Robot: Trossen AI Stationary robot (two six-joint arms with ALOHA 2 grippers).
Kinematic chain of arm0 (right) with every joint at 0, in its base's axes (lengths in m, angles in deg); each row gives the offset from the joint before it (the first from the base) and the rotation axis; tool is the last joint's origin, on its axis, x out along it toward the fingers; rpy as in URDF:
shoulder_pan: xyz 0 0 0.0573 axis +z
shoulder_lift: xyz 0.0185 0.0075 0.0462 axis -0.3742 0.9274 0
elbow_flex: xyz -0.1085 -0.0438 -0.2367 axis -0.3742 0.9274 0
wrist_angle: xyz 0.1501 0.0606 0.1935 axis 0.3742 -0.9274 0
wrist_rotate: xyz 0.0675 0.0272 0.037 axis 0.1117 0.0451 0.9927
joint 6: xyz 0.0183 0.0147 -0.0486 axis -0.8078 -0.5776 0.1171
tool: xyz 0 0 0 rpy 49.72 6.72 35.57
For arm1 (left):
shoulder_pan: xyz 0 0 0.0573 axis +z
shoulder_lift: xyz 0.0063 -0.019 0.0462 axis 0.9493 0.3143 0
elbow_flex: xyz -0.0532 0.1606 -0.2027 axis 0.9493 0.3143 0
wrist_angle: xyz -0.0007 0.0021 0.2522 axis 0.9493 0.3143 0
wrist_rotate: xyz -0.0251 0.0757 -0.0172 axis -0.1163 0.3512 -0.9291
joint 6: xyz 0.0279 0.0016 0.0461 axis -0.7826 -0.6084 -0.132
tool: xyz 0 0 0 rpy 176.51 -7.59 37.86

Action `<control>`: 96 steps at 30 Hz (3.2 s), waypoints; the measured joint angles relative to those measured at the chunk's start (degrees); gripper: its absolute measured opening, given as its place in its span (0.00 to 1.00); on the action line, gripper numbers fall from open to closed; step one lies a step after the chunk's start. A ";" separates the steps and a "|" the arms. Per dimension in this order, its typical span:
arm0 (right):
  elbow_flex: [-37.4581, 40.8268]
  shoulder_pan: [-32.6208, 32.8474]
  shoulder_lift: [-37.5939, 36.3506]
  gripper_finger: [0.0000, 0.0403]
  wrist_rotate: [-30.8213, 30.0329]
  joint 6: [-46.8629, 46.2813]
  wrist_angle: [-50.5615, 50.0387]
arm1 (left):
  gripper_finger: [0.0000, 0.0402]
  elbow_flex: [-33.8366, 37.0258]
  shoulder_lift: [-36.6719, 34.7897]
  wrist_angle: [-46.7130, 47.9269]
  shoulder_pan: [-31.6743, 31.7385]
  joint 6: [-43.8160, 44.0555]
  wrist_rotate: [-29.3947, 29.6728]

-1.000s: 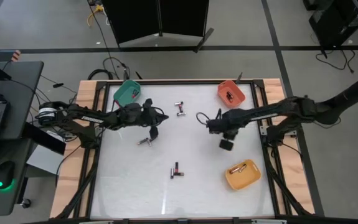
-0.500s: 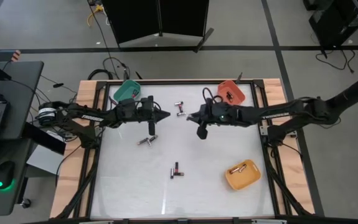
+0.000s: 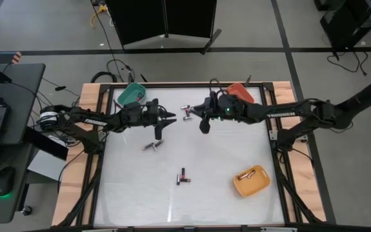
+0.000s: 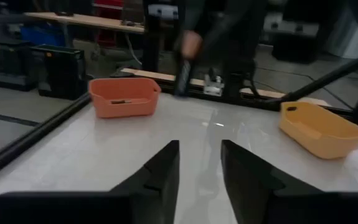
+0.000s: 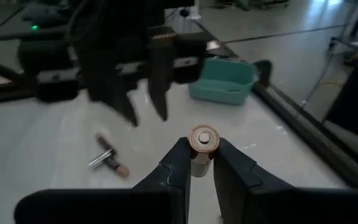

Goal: Sort batteries
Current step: Put the black battery into the orange bin, then put the silver battery into the yellow bin

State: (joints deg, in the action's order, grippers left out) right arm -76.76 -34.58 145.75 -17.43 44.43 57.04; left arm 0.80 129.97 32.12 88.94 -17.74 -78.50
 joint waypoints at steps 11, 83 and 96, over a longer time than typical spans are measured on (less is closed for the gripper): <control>-9.13 -16.60 -0.63 0.14 -4.97 1.71 -32.51 | 0.35 0.00 0.00 0.06 2.65 -0.94 4.86; -6.56 -19.71 -0.60 0.19 3.52 4.36 -40.82 | 0.16 -17.65 8.41 36.99 13.37 -10.47 -9.86; -6.48 -15.82 -0.60 0.23 1.54 3.81 -40.36 | 0.33 -30.72 24.66 42.77 17.55 -17.91 -11.19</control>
State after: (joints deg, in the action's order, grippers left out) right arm -83.24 -50.40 145.15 -15.89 48.23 16.68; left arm -29.92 154.64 74.89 106.48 -35.66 -89.69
